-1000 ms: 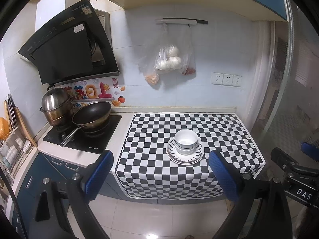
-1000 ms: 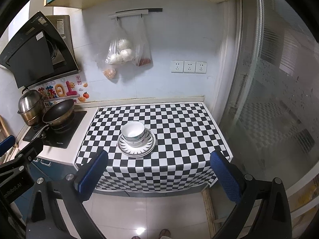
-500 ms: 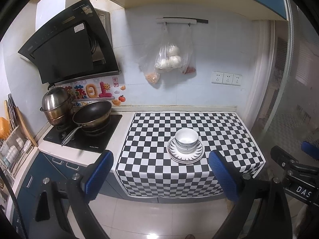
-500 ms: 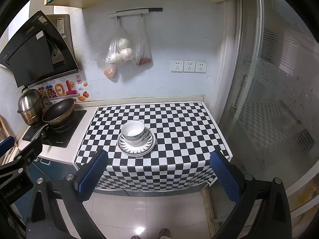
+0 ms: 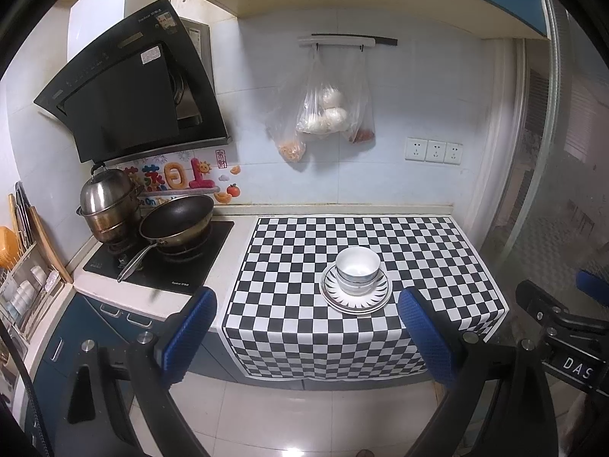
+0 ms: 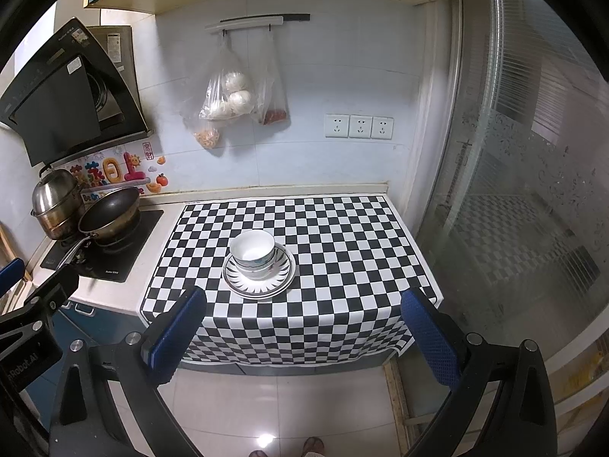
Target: Organize plates and bowls
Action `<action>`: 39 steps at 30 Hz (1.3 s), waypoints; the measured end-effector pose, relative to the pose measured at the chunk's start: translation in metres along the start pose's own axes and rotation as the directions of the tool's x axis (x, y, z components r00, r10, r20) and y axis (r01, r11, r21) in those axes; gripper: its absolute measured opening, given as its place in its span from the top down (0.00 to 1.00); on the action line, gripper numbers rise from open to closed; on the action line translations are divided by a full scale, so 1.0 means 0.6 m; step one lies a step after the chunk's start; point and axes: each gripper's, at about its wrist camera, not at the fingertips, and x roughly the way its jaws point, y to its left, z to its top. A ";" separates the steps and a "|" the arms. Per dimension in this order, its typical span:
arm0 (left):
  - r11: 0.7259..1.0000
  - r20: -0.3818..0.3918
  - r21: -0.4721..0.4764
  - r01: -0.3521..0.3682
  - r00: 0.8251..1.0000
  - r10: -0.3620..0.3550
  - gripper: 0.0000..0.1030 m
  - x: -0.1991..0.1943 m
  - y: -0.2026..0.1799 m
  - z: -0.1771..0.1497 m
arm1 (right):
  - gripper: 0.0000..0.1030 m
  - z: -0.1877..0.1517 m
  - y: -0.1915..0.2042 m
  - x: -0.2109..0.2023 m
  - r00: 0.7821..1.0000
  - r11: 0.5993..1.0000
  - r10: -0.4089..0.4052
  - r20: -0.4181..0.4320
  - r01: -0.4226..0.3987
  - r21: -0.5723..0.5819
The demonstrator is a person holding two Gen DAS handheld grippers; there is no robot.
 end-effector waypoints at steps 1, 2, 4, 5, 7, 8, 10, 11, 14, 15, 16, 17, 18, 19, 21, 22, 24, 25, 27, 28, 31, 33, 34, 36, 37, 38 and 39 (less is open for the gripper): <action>1.000 -0.001 -0.001 0.002 1.000 -0.002 0.05 0.000 0.000 0.000 | 0.00 -0.001 0.000 0.000 1.000 1.000 0.000 0.000 0.000 -0.001; 1.000 -0.002 0.001 0.004 1.000 -0.004 0.05 0.000 0.001 -0.001 | 0.00 -0.001 0.000 0.000 1.000 1.000 -0.002 0.000 0.002 -0.002; 1.000 -0.003 0.001 0.003 1.000 -0.003 0.05 0.001 0.002 0.000 | 0.00 -0.001 0.001 0.001 1.000 1.000 -0.002 -0.001 0.002 -0.001; 1.000 -0.002 0.001 0.001 1.000 -0.001 0.05 0.001 0.002 0.000 | 0.00 -0.001 0.002 0.000 1.000 1.000 -0.002 -0.001 0.002 0.000; 1.000 -0.002 0.003 0.000 1.000 0.000 0.05 0.003 0.004 0.001 | 0.00 -0.001 0.002 0.000 1.000 1.000 -0.002 0.001 0.002 0.000; 1.000 -0.001 0.003 -0.003 1.000 0.003 0.05 0.004 0.005 0.002 | 0.00 -0.001 0.001 0.000 1.000 1.000 -0.001 0.000 0.001 0.000; 1.000 -0.002 0.002 -0.002 1.000 0.002 0.05 0.007 0.008 0.002 | 0.00 -0.001 0.001 0.001 1.000 1.000 0.000 0.000 0.000 -0.001; 1.000 -0.004 0.001 -0.002 1.000 0.002 0.05 0.009 0.009 0.002 | 0.00 -0.001 0.001 0.000 1.000 1.000 0.000 0.000 0.000 -0.001; 1.000 -0.006 0.001 -0.002 1.000 0.002 0.05 0.011 0.011 0.001 | 0.00 -0.001 0.000 0.002 1.000 1.000 0.003 0.000 -0.003 -0.001; 1.000 -0.007 0.001 -0.003 1.000 0.003 0.05 0.012 0.013 0.000 | 0.00 -0.001 0.000 0.003 1.000 1.000 0.004 0.000 -0.004 -0.002; 1.000 -0.007 0.000 -0.004 1.000 0.004 0.05 0.013 0.013 0.000 | 0.00 -0.001 -0.001 0.005 1.000 1.000 0.005 -0.001 -0.005 -0.004; 1.000 -0.007 -0.001 -0.005 1.000 0.005 0.05 0.013 0.015 0.000 | 0.00 -0.001 -0.002 0.006 1.000 1.000 0.005 0.000 -0.005 -0.005; 1.000 -0.007 -0.001 -0.006 1.000 0.006 0.05 0.014 0.016 0.000 | 0.00 0.000 0.000 0.005 1.000 1.000 0.004 0.000 -0.004 -0.003; 1.000 -0.007 0.000 -0.006 1.000 0.006 0.05 0.013 0.015 -0.001 | 0.00 -0.001 -0.001 0.006 1.000 1.000 0.005 0.001 -0.005 -0.003; 1.000 -0.006 -0.001 -0.005 1.000 0.005 0.05 0.014 0.016 -0.001 | 0.00 0.001 -0.003 0.008 1.000 1.000 0.006 0.001 -0.006 -0.004; 1.000 -0.007 0.000 -0.005 1.000 0.005 0.05 0.014 0.015 -0.001 | 0.00 0.001 -0.003 0.008 1.000 1.000 0.006 0.000 -0.006 -0.005; 1.000 -0.006 -0.001 -0.005 1.000 0.005 0.05 0.013 0.016 -0.001 | 0.00 0.001 -0.003 0.009 1.000 1.000 0.007 0.001 -0.007 -0.006; 1.000 -0.006 -0.002 -0.006 1.000 0.006 0.05 0.014 0.017 -0.002 | 0.00 0.002 -0.003 0.010 1.000 1.000 0.008 0.000 -0.008 -0.007; 1.000 -0.005 -0.002 -0.007 1.000 0.007 0.05 0.014 0.018 -0.001 | 0.00 0.002 -0.003 0.010 1.000 1.000 0.007 0.001 -0.007 -0.008; 1.000 -0.007 -0.002 -0.007 1.000 0.007 0.05 0.015 0.020 -0.001 | 0.00 0.002 -0.003 0.010 1.000 1.000 0.008 0.000 -0.008 -0.008; 1.000 -0.006 -0.001 -0.009 1.000 0.009 0.05 0.014 0.018 -0.001 | 0.00 0.001 -0.003 0.011 1.000 1.000 0.007 -0.001 -0.007 -0.007; 1.000 -0.011 0.000 -0.011 1.000 0.011 0.05 0.015 0.018 -0.001 | 0.00 0.005 -0.003 0.013 1.000 1.000 0.007 0.000 -0.007 -0.010; 1.000 -0.013 0.001 -0.011 1.000 0.011 0.05 0.016 0.019 -0.001 | 0.00 0.005 -0.003 0.014 1.000 1.000 0.007 0.000 -0.007 -0.011; 1.000 -0.010 0.003 -0.011 1.000 0.011 0.05 0.016 0.022 -0.002 | 0.00 0.006 -0.003 0.016 1.000 1.000 0.009 -0.001 -0.009 -0.012; 1.000 -0.007 0.006 -0.012 1.000 0.012 0.05 0.017 0.023 0.000 | 0.00 0.006 -0.003 0.016 1.000 1.000 0.009 -0.001 -0.009 -0.013; 1.000 -0.007 0.006 -0.012 1.000 0.012 0.05 0.019 0.023 0.000 | 0.00 0.006 -0.002 0.015 1.000 1.000 0.009 -0.001 -0.009 -0.013; 1.000 -0.007 0.004 -0.005 1.000 0.005 0.05 0.020 0.025 0.000 | 0.00 0.006 -0.002 0.015 1.000 1.000 0.008 0.000 -0.008 -0.012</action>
